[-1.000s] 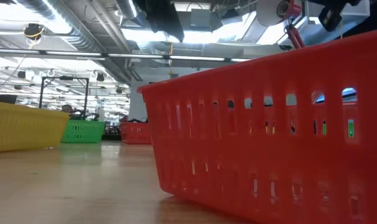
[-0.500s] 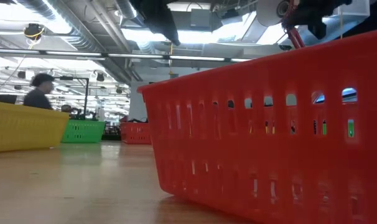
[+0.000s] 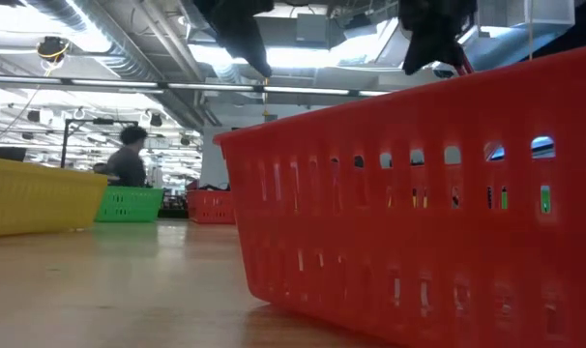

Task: Stack baskets by color
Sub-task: Stack the top yellow bin on the yellow bin

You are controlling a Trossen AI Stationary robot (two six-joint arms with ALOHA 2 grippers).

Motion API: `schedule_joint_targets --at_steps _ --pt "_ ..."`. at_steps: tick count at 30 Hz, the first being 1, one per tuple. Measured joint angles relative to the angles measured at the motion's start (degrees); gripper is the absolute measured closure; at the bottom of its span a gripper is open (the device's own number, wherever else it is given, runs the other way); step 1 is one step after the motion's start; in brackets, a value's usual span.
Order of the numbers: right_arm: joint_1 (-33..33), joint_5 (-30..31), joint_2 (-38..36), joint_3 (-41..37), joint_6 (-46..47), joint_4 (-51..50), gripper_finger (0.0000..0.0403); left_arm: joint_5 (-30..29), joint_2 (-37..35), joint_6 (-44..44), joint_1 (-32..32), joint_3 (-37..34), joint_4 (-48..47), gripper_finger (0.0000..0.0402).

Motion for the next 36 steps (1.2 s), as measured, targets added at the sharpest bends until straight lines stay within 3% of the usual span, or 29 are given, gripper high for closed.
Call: schedule_joint_targets --at_steps 5,10,18,25,36 --pt "-1.7 0.1 6.7 5.9 -3.0 -5.6 0.0306 2.1 -0.8 0.1 0.8 0.0 -0.8 0.0333" --pt "-1.8 0.4 11.7 6.4 -3.1 -6.0 0.0273 2.2 -2.3 0.4 1.1 0.0 -1.2 0.0333" --pt "-1.0 0.7 21.2 6.3 -3.5 -6.0 0.027 1.6 -4.3 0.7 1.5 0.0 -2.6 0.0333" --pt "-0.2 7.8 29.6 6.2 -4.9 -5.7 0.0276 1.5 -4.9 0.4 1.8 0.0 -3.0 0.0333" --pt "-1.4 12.2 37.3 6.2 -6.4 -0.6 0.0277 1.5 -4.9 1.3 1.9 0.0 -3.3 0.0333"
